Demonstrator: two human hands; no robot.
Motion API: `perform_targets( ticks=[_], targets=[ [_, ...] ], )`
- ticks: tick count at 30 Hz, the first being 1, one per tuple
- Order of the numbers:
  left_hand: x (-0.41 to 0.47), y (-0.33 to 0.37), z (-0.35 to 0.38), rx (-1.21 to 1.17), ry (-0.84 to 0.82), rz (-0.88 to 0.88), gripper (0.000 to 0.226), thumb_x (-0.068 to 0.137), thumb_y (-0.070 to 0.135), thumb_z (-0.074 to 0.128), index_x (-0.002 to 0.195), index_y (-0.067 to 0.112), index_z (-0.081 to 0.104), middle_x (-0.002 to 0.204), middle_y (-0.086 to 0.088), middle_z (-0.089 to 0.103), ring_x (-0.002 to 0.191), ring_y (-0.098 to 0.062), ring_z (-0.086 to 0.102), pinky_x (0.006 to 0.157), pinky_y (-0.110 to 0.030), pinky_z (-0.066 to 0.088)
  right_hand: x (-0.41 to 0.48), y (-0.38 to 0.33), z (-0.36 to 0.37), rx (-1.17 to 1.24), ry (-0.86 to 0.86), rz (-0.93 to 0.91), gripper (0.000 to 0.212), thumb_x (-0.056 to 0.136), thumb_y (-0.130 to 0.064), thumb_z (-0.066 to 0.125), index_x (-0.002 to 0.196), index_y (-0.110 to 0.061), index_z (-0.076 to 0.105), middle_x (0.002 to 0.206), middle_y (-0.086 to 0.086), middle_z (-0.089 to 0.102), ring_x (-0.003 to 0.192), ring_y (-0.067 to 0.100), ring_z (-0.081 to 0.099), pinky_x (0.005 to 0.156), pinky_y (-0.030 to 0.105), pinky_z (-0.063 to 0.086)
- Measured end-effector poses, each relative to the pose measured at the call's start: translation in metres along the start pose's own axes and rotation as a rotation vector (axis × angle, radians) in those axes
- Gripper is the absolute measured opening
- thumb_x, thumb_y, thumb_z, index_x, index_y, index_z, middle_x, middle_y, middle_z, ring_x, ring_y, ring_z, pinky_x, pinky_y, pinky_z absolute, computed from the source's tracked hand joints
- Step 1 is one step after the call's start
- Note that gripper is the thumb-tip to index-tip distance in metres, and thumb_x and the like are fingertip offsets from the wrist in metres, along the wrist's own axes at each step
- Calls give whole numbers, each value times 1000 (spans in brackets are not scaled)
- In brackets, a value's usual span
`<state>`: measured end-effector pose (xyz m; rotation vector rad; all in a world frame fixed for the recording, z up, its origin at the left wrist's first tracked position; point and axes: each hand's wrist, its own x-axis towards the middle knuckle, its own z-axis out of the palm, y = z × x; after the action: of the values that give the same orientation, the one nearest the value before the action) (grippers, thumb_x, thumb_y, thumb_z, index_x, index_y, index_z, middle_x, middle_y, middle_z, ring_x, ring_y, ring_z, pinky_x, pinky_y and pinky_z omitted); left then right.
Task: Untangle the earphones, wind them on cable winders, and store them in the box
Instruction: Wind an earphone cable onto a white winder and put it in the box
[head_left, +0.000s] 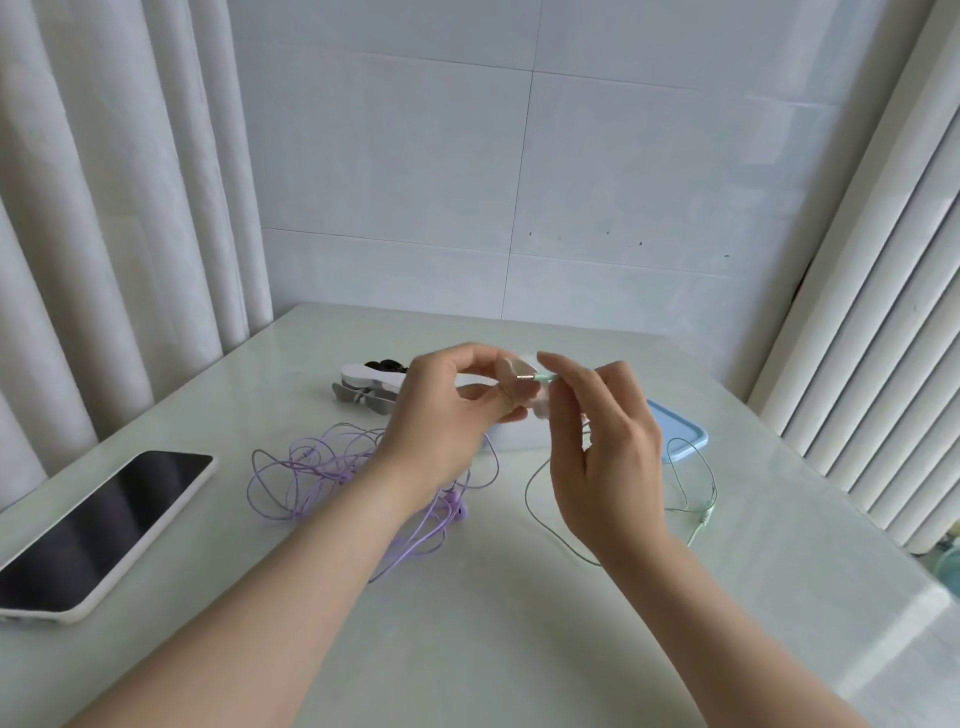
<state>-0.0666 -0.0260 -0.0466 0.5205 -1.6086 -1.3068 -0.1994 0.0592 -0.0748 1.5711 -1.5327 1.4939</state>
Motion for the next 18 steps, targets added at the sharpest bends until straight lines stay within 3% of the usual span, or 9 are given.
perform_targets(
  ticks=[4, 8, 11, 14, 18],
  targets=[
    [-8, -6, 13, -109, -50, -199, 30, 104, 34, 63, 119, 8, 64, 114, -12, 75, 94, -23, 79, 85, -34, 64, -3, -2, 3, 62, -94, 96, 30, 104, -11, 62, 126, -25, 75, 98, 0, 52, 82, 7, 54, 74, 11, 39],
    [-17, -1, 21, -111, -81, -327, 32, 112, 43, 41, 125, 15, 50, 92, -1, 77, 83, -32, 80, 65, -38, 64, -7, -5, 7, 66, -89, 135, 30, 104, -15, 63, 128, -27, 75, 96, -1, 52, 84, 8, 55, 73, 8, 38],
    [-16, -2, 20, -56, -87, -366, 35, 109, 54, 40, 125, 24, 48, 99, -3, 62, 71, -27, 75, 60, -41, 62, -6, 0, 7, 27, -88, 104, 36, 103, -10, 58, 134, -20, 72, 100, 0, 50, 85, 10, 53, 75, 12, 42],
    [-13, -6, 18, -73, -76, -374, 26, 112, 41, 41, 127, 21, 48, 91, -3, 53, 63, -20, 59, 53, -31, 50, -5, 5, 7, -37, -125, 80, 47, 98, 3, 52, 140, -13, 66, 103, 1, 46, 87, 7, 47, 79, 5, 38],
    [-7, -12, 14, -188, -124, -359, 24, 110, 10, 45, 130, 12, 59, 76, 0, 56, 67, -17, 52, 61, -31, 39, -6, 1, 5, 21, -186, 96, 41, 102, -3, 51, 136, -15, 69, 101, 2, 49, 86, 7, 50, 82, 3, 36]
  ],
)
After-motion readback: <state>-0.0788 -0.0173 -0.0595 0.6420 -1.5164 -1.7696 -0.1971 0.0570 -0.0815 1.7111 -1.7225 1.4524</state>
